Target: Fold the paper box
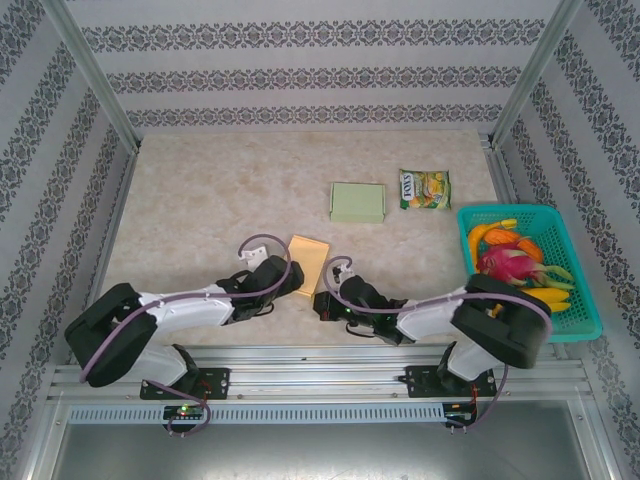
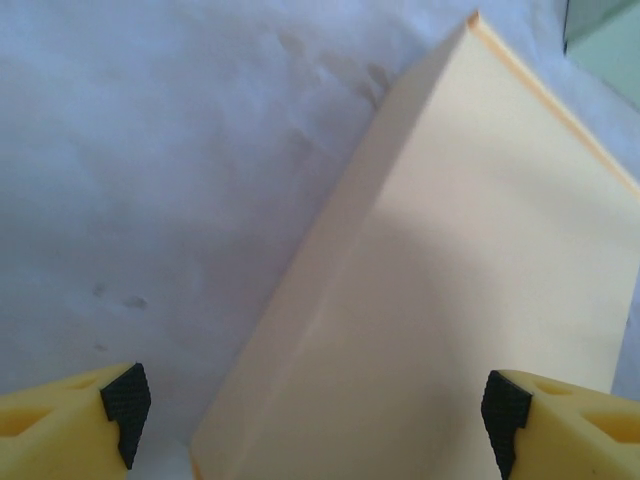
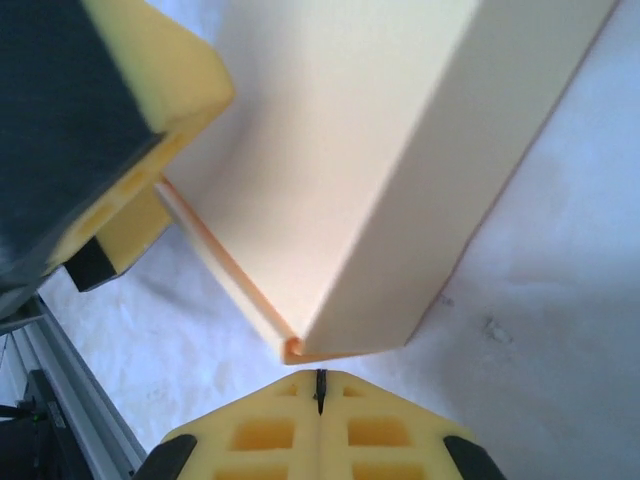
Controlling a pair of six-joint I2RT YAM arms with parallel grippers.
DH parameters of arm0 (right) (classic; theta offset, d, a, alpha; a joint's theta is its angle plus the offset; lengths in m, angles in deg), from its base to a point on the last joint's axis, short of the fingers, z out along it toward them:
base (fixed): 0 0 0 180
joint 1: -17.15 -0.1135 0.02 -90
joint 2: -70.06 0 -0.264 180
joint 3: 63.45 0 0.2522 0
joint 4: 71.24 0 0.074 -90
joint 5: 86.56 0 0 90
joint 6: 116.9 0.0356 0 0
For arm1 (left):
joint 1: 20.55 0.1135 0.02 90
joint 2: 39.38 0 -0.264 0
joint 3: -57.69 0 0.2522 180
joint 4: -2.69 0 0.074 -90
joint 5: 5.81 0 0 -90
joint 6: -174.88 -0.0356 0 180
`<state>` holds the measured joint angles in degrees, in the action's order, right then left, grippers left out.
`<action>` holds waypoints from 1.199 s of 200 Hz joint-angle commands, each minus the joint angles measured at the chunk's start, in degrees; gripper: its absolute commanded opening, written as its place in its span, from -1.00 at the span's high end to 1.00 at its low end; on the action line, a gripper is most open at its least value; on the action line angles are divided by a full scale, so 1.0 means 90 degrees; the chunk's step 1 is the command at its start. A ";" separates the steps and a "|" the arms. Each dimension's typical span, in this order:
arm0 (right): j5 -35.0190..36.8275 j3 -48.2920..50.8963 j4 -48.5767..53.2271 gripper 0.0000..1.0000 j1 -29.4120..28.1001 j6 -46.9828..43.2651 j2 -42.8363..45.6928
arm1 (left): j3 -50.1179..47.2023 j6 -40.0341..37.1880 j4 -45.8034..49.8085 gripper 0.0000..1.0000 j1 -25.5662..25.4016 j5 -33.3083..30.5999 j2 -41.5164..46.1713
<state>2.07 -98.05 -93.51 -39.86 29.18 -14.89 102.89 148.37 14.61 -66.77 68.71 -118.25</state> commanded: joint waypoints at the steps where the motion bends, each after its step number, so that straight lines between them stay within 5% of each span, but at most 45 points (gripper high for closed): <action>1: 0.0883 0.0089 0.1050 0.87 0.0067 -0.0833 0.0959 | 0.0035 -0.0035 0.0638 -0.78 0.0108 -0.0302 0.0492; 52: 0.1333 -0.0847 0.3566 0.17 0.1003 -0.2762 0.2452 | -0.0669 0.0429 0.0622 -0.75 -0.0074 0.0000 0.1611; 79: 0.0324 -0.1573 0.3448 0.12 0.1893 -0.3228 0.1706 | -0.0720 0.0680 0.0495 -0.74 -0.0552 -0.0120 0.1707; 118: -0.0606 -0.3039 0.3439 -0.12 0.2369 -0.3872 -0.0189 | -0.0684 0.0910 -0.0098 -0.73 -0.0877 -0.0012 0.1199; 178: -0.1303 -0.4348 0.3535 -0.15 0.2549 -0.4060 -0.1998 | -0.0282 0.0948 -0.0778 -0.70 -0.0890 0.0224 -0.0018; 240: -0.1435 -0.3935 0.3269 -0.13 0.2646 -0.4021 -0.2254 | 0.0142 0.0818 -0.0711 -0.67 -0.0711 0.0140 -0.0457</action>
<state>-9.75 -135.53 -62.97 -17.06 -6.14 -35.13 101.80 155.88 9.51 -74.03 70.22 -120.69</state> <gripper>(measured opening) 0.571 0.841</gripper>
